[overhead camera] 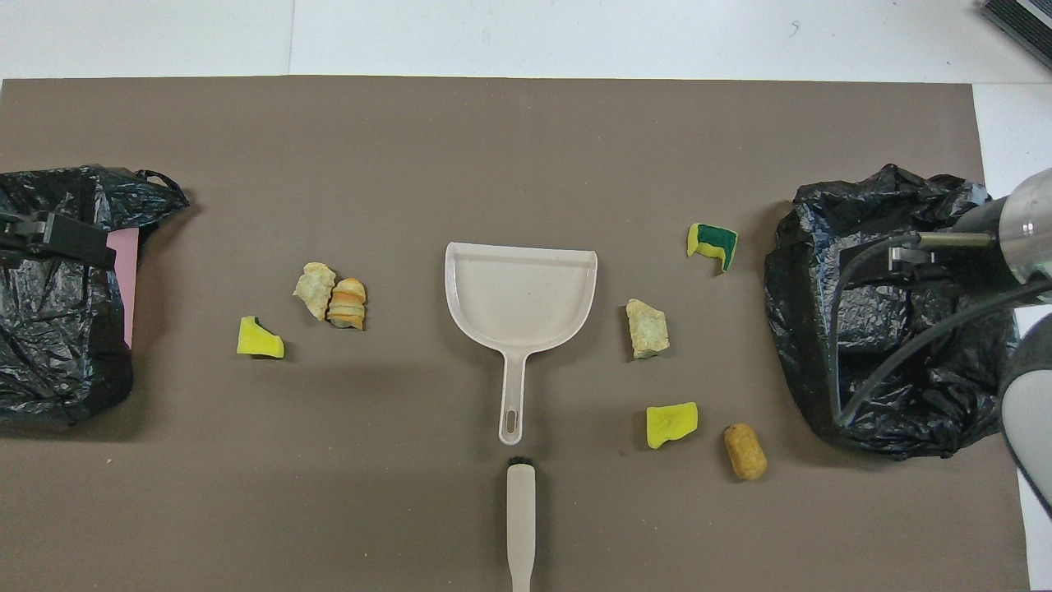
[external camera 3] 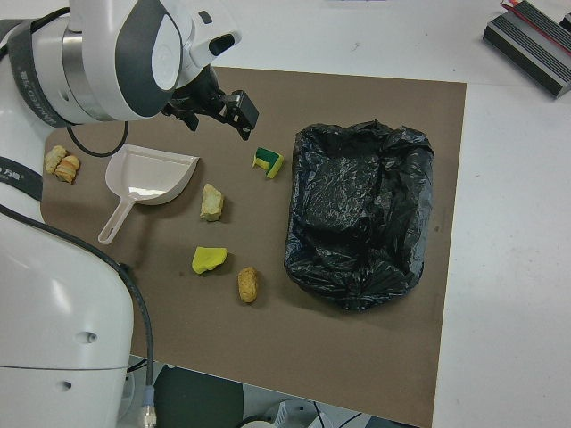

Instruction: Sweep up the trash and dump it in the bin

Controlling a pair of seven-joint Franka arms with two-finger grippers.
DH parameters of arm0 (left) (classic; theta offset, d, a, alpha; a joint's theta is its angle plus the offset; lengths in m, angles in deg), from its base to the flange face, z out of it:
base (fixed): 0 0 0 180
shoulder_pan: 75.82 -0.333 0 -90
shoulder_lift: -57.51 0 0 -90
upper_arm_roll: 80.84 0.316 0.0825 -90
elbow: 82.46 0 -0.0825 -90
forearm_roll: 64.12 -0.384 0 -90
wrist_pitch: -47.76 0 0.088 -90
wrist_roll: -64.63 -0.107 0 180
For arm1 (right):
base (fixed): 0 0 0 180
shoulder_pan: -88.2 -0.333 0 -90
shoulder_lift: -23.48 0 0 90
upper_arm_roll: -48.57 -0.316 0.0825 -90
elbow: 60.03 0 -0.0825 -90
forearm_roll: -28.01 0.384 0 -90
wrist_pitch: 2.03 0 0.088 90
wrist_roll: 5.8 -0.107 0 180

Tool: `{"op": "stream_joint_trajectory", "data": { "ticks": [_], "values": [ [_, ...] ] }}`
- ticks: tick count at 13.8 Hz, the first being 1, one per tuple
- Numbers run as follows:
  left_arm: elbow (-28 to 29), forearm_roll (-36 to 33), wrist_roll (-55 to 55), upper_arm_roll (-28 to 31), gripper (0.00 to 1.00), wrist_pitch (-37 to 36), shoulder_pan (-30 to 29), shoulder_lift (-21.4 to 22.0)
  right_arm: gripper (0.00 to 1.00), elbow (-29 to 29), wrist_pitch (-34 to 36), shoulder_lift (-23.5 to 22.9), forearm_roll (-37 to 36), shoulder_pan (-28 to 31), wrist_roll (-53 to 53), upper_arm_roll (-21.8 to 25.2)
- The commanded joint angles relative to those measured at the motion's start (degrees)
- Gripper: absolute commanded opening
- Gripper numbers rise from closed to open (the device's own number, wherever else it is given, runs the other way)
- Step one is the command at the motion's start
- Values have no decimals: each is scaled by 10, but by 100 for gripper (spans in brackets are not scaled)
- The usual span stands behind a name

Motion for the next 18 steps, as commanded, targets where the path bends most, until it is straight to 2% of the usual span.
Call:
{"op": "stream_joint_trajectory", "data": {
  "ticks": [1,5,8,9,14,18],
  "values": [
    [-7,-7,-17,-1,100,-9,-1,-2,100,-18,-14,13,14,10,20,-2],
    [1,-7,-19,-1,100,-11,-1,1,100,-16,-8,13,13,10,16,-2],
    [42,0,-27,-2,100,0,-1,24,100,-17,-7,12,13,17,19,-1],
    [68,1,-36,-2,100,16,3,34,100,-17,-12,13,13,17,17,-2],
    [268,25,-51,-6,100,156,40,116,100,-17,-15,11,9,11,12,-3],
    [353,51,-50,-6,100,245,102,122,100,-15,-30,1,5,6,1,-10]
  ]
}}
